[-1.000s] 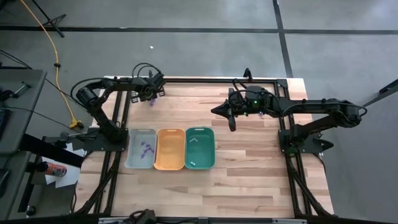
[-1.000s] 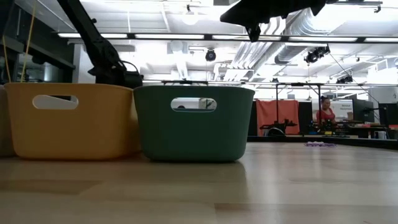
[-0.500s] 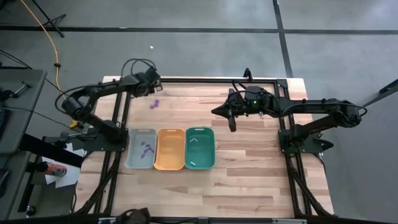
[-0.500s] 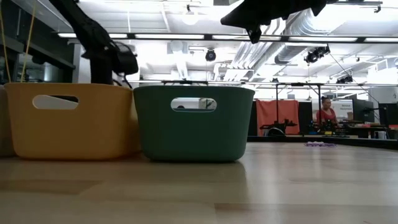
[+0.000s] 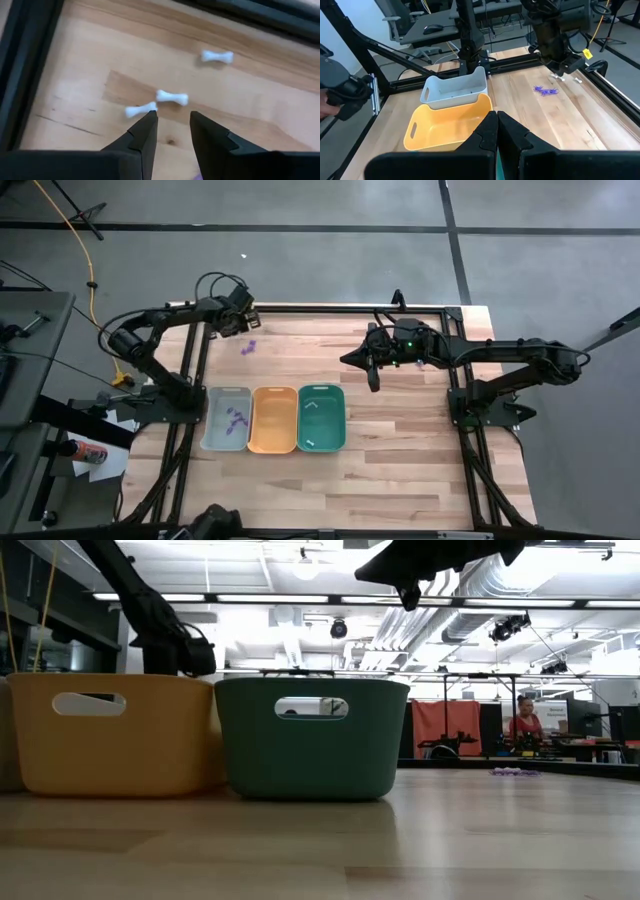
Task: Sort Halloween decoration
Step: Put the white bone toy into the green bin
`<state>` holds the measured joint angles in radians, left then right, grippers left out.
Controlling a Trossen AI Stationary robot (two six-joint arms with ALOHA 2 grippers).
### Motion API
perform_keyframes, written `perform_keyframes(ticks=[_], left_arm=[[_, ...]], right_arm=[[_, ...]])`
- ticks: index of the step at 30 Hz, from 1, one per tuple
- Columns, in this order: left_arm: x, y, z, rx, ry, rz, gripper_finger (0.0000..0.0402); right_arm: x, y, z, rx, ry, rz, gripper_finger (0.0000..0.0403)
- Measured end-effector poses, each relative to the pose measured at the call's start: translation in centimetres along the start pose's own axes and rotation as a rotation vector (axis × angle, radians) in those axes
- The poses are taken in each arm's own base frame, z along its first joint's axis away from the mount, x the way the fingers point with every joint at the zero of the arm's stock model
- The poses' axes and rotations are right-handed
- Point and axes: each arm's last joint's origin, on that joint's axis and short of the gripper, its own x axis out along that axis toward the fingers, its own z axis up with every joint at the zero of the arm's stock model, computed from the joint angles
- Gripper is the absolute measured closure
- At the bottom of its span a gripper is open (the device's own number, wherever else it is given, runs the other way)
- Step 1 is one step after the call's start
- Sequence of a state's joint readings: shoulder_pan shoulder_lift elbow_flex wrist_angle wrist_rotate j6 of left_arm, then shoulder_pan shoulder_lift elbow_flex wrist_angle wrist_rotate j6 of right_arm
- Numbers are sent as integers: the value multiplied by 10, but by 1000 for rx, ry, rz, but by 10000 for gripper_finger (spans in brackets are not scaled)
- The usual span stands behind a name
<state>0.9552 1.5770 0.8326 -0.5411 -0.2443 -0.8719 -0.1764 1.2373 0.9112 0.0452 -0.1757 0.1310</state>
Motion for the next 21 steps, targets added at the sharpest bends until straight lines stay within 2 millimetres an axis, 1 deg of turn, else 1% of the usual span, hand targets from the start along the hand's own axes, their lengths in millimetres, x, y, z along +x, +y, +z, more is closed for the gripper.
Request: perform_keyframes(ticks=[5,8,11,14,21], left_arm=[[2,-2,2,17,-62,32,296],[1,0,3,46,-105,83,296],[4,-1,2,37,-124,106,296],[9,-4,-3,41,-136,139,296],[22,-13,-18,116,-165,218,296]], right_arm=[[0,0,0,3,2,0,403],[0,0,0,12,4,0,403],[0,0,0,29,4,0,403],[0,2,-1,27,6,7,403],[1,9,-2,21,11,30,403]])
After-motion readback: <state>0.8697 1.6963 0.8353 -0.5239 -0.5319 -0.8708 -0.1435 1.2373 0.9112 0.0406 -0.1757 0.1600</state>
